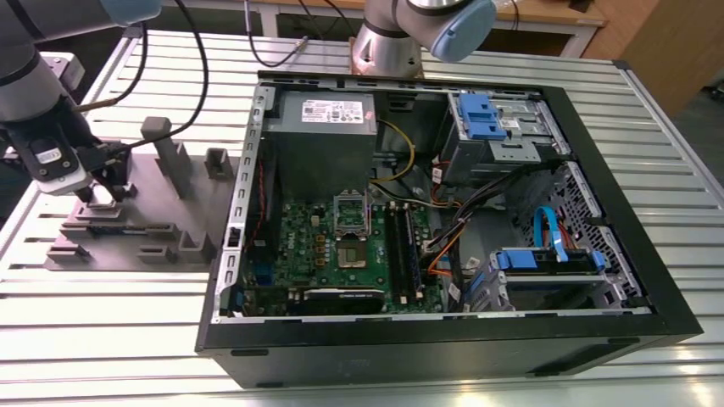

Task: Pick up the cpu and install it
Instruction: 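Pick up the cpu and move it towards the insertion slot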

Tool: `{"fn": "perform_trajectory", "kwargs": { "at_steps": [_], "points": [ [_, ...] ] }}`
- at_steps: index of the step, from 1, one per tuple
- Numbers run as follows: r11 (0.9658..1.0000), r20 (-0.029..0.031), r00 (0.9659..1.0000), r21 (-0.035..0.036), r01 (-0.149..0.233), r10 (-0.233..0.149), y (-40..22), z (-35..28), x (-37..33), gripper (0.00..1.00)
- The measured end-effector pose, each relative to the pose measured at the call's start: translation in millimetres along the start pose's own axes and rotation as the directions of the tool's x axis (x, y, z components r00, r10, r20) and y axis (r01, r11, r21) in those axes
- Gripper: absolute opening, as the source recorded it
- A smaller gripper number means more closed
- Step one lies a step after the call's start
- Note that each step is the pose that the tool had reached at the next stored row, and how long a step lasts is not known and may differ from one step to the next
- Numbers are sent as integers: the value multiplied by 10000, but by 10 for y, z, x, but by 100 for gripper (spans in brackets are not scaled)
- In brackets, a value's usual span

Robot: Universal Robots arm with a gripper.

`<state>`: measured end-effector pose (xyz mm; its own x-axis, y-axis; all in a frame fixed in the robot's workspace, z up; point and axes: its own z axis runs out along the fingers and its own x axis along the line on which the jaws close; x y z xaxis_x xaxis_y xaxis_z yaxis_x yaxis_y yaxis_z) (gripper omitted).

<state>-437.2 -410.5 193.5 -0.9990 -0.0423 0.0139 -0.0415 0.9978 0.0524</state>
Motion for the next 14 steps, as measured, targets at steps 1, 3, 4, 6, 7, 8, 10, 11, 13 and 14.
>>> {"fn": "perform_trajectory", "kwargs": {
  "at_steps": [1,3,4,6,7,8,10,11,13,14],
  "points": [
    [10000,-1,10000,0,0,0,1,-14,0,47],
    [10000,-1,10000,0,0,0,2,-41,1,47],
    [10000,-1,10000,0,0,0,3,-53,1,47],
    [10000,-1,10000,0,0,0,4,-76,1,47],
    [10000,-1,10000,0,0,0,5,-89,1,47],
    [10000,-1,10000,0,0,0,5,-102,2,47],
    [10000,-1,10000,0,0,0,7,-128,2,47],
    [10000,0,10000,0,0,0,7,-137,2,47],
    [10000,3,10000,-2,0,0,7,-137,2,47],
    [10000,3,10000,-2,0,0,7,-138,2,47]
  ]
}}
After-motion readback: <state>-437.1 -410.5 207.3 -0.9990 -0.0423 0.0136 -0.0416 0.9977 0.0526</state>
